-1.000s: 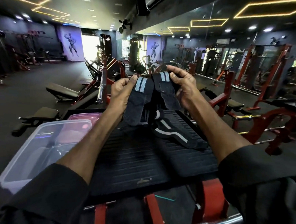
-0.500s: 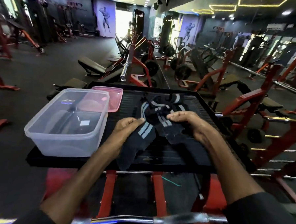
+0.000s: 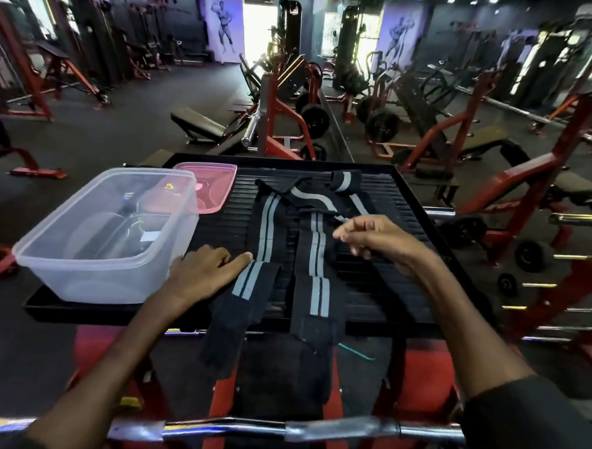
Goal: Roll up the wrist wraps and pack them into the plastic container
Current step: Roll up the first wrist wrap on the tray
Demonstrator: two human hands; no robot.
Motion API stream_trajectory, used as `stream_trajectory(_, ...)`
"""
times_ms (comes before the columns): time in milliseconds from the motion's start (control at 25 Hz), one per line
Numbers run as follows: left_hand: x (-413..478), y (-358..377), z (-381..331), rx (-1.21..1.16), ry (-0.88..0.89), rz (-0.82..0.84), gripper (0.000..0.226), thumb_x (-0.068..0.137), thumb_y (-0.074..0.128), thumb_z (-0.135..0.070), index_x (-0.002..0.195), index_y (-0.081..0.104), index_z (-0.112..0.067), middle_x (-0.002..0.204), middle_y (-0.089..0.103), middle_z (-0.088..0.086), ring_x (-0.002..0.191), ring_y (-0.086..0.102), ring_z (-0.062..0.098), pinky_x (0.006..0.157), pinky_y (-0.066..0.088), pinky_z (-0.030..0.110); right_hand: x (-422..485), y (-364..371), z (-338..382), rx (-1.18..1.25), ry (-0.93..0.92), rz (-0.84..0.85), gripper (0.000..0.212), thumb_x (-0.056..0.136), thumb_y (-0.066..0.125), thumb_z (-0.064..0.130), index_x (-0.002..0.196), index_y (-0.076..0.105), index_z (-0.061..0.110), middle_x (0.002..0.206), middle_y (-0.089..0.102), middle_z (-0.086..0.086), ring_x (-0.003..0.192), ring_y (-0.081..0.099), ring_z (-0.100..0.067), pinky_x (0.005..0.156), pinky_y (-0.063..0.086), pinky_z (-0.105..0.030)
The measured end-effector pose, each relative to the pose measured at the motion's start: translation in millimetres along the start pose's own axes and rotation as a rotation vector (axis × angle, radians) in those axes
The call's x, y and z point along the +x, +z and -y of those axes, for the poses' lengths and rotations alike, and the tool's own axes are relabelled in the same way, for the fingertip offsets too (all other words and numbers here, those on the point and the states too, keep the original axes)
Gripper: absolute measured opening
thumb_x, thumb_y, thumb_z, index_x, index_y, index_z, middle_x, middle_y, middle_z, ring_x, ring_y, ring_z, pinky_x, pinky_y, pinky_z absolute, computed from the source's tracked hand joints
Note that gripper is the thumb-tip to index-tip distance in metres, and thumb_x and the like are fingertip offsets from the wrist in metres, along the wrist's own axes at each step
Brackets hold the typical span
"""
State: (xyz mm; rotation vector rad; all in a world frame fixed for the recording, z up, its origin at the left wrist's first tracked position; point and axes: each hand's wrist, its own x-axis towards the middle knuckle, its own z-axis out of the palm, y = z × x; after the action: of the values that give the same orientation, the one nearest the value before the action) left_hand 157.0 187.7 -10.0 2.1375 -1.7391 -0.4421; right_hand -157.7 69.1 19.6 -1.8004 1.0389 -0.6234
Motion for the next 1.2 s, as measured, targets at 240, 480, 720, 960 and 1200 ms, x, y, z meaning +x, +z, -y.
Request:
stream_trajectory(240,8.4,3.6,-15.9,0.027,0.071,-0.213,0.039,0.078,0.058,-0.067,0.094,0.058,-0.032,0.115,0.06,0.002,0.109,0.059,0.028,0.097,0.049,0.046,44.0,21.2,-3.4,-0.269,-0.092,-0.358,0.012,0.089,0.067,0.019,0.088,0.078,0.014,0.086,0.078,-0.006,0.086,0.074,-0.02,0.083,0.06,-0.042)
stream_trajectory(480,64.5,2.6,-70.9,-0.214,0.251,-0.122,0.027,0.087,0.062,-0.045,0.106,0.064,-0.027,0.091,0.067,-0.012,0.087,0.066,0.013,0.086,0.055,0.04,78.9,20.6,8.5,-0.501,-0.101,-0.441,0.017,0.089,0.063,0.02,0.094,0.078,0.024,0.092,0.072,0.014,0.1,0.067,-0.012,0.098,0.044,-0.042)
stream_trajectory(720,127.0,23.8,-91.7,-0.277,0.299,-0.14,0.027,0.091,0.064,-0.031,0.115,0.068,-0.02,0.107,0.069,-0.003,0.099,0.066,0.014,0.094,0.054,0.04,120.0,12.2,-9.7,-0.418,0.074,-0.346,0.017,0.082,0.064,0.018,0.091,0.077,0.026,0.091,0.072,0.013,0.102,0.065,-0.013,0.098,0.044,-0.041)
stream_trajectory(960,154.3,46.2,-84.5,-0.26,0.326,-0.128,0.036,0.089,0.067,-0.029,0.123,0.066,-0.018,0.121,0.065,0.004,0.112,0.062,0.017,0.102,0.05,0.039,143.9,12.4,-45.8,-0.28,0.053,-0.143,0.021,0.057,0.062,0.035,0.076,0.071,0.032,0.085,0.074,0.009,0.098,0.071,-0.021,0.096,0.054,-0.055)
stream_trajectory(1200,167.4,46.8,-72.7,-0.247,0.454,0.091,0.032,0.092,0.068,-0.025,0.123,0.066,-0.016,0.12,0.067,0.001,0.114,0.062,0.015,0.103,0.048,0.034,103.7,24.7,-29.0,-0.195,-0.224,-0.277,0.017,0.08,0.076,0.0,0.089,0.074,0.014,0.084,0.074,0.004,0.079,0.068,-0.002,0.076,0.055,-0.024)
